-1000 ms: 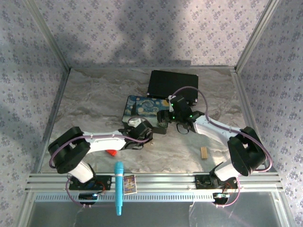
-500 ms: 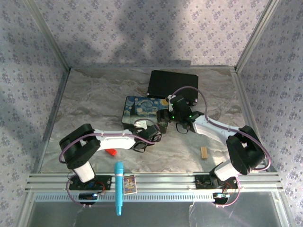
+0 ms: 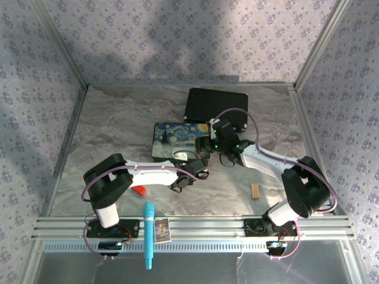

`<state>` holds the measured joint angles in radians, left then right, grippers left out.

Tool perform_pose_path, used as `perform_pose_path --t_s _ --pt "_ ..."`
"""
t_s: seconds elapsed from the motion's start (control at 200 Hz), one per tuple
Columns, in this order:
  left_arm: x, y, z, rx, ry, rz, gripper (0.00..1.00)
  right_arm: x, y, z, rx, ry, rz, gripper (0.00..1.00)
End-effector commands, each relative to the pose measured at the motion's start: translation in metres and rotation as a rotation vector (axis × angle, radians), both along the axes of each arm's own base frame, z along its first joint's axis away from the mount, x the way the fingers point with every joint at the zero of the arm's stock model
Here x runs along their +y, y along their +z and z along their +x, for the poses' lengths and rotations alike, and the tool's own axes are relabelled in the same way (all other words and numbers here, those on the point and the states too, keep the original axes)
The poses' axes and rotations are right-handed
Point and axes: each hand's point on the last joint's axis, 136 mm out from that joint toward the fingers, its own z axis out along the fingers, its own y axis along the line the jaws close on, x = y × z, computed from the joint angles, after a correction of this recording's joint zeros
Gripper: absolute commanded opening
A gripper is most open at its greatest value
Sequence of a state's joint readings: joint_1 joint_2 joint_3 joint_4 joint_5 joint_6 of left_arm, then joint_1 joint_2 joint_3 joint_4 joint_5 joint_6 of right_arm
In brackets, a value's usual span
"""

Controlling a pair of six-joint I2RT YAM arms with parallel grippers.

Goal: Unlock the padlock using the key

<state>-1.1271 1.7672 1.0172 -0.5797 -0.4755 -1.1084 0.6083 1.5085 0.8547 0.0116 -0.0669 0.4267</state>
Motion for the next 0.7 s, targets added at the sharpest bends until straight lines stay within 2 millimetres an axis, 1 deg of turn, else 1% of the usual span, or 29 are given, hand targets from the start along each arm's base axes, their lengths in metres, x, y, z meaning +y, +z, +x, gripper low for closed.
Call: perform_pose_path --t_s 0.0,0.09,0.155,0.27,0.31,0.325,0.365,0.54,0.695 --pt "0.021 0.005 -0.003 -0.001 -0.066 0.180 0.22 -0.030 -0.073 -0.041 0.253 -0.017 -0.142 0.67" --pt "0.017 0.006 -0.003 -0.003 -0.080 0.204 0.23 -0.031 -0.073 -0.041 0.254 -0.019 -0.142 0.66" --pt "0.018 0.006 -0.004 0.002 -0.081 0.213 0.24 -0.031 -0.073 -0.041 0.255 -0.020 -0.140 0.66" --pt "0.011 0.004 -0.005 -0.002 -0.115 0.163 0.25 -0.029 -0.070 -0.041 0.249 -0.013 -0.127 0.67" --pt "0.011 0.004 -0.006 0.003 -0.125 0.161 0.26 -0.027 -0.068 -0.040 0.246 -0.005 -0.118 0.67" --pt "0.006 0.005 -0.004 -0.008 -0.127 0.138 0.26 -0.026 -0.068 -0.040 0.248 -0.003 -0.116 0.68" --pt "0.004 0.006 -0.004 -0.012 -0.131 0.131 0.26 -0.023 -0.066 -0.040 0.245 0.006 -0.105 0.69" --pt "0.007 0.005 -0.004 -0.011 -0.123 0.144 0.28 -0.016 -0.057 -0.040 0.239 0.023 -0.068 0.73" --pt "0.005 0.010 -0.003 -0.031 -0.124 0.146 0.28 -0.013 -0.052 -0.038 0.233 0.029 -0.059 0.74"
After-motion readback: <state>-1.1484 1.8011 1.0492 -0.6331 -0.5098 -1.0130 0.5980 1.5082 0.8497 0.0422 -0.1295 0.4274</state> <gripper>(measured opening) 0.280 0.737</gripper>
